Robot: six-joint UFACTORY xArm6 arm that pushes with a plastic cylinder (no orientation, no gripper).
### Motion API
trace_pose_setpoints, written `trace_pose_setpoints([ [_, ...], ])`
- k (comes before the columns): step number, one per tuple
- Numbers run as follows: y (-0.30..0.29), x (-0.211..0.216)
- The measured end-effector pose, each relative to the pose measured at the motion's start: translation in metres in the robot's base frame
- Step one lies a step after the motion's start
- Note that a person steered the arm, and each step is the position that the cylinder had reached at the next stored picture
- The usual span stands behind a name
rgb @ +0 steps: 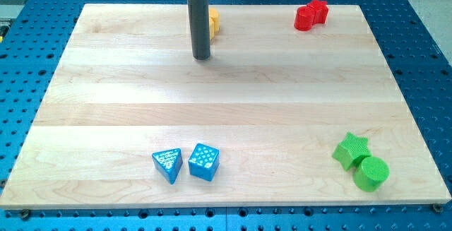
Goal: Place the red blocks right to the yellow blocks
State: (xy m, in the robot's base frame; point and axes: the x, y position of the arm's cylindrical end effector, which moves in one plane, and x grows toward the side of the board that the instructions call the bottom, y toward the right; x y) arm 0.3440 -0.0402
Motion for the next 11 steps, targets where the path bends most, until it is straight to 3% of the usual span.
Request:
trace_pose_setpoints([
  [3,0.000,-0.002],
  [4,0.025,-0.001],
  [5,0.118,-0.003],
  [7,0.304,-0.097],
  [8,0.314,-0.144],
  [9,0.274,-0.143],
  [11,0.161,-0.075],
])
